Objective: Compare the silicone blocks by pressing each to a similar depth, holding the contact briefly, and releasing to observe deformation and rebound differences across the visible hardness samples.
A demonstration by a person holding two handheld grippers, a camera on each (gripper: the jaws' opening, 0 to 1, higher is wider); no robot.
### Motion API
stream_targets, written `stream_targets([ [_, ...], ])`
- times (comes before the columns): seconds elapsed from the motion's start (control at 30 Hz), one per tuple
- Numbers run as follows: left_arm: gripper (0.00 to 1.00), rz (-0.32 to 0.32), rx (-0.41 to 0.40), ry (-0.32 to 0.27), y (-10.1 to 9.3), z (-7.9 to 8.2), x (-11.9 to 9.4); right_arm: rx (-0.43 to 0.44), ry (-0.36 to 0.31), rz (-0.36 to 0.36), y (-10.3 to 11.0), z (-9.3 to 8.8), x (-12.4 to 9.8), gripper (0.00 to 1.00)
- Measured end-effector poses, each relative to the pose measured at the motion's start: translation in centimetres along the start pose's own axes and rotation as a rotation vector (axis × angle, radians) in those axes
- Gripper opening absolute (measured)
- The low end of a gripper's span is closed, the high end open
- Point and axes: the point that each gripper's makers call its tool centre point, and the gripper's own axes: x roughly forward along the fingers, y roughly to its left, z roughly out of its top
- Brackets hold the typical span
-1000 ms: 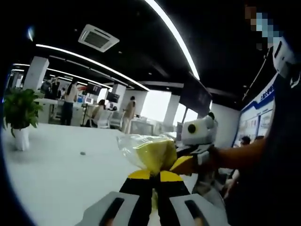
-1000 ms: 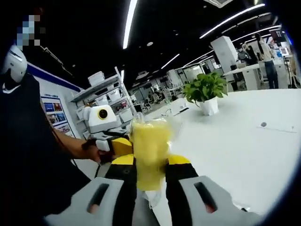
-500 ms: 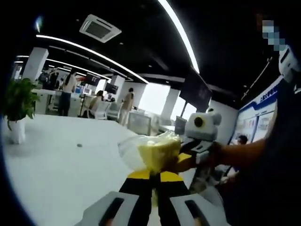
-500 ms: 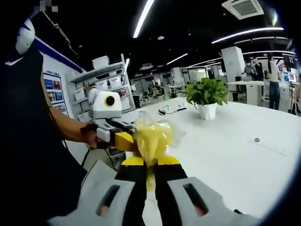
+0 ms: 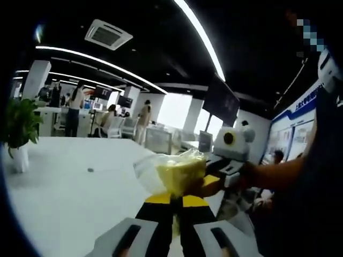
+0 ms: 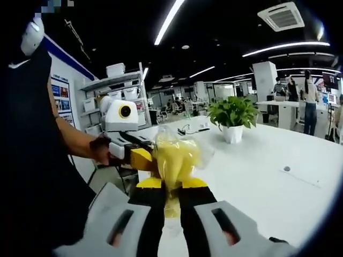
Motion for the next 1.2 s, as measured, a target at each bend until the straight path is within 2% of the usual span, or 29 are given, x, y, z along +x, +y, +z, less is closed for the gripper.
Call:
stream_targets([
  [0.1, 0.01, 0.001, -0.001, -0.008, 0.0, 0.1, 0.0, 0.052, -0.01, -0.002, 0.0, 0.0, 0.0, 0.02],
  [0.27, 0.02, -0.016, 0.0, -0.008, -0.7, 0.2, -0.2, 0.049, 0.005, 0.031, 0.5, 0.3, -0.4, 0.0],
  [0.5, 0.02, -0.019, -0.022, -0.022, -0.6, 0.5, 0.0, 0.06, -0.009, 0.024, 0.4, 0.4, -0.5, 0.0],
  [0.67, 0.02, -0.034, 0.006, -0.012, -0.8, 0.7, 0.0, 0.048, 0.0, 0.027, 0.3, 0.6, -0.7, 0.0],
  [0.8, 0.03, -0.036, -0.004, -0.002, -0.7, 1.2, -0.2, 0.076, -0.006, 0.039, 0.5, 1.0, -0.5, 0.0],
  [0.93, 0.02, -0.043, -0.016, -0.001, -0.8, 0.9, -0.1, 0.069, 0.001, 0.032, 0.6, 0.9, -0.6, 0.0],
  [1.2, 0.01, -0.039, 0.012, 0.004, -0.9, 0.8, 0.1, 0.068, 0.009, 0.037, 0.5, 0.8, -0.8, 0.0],
])
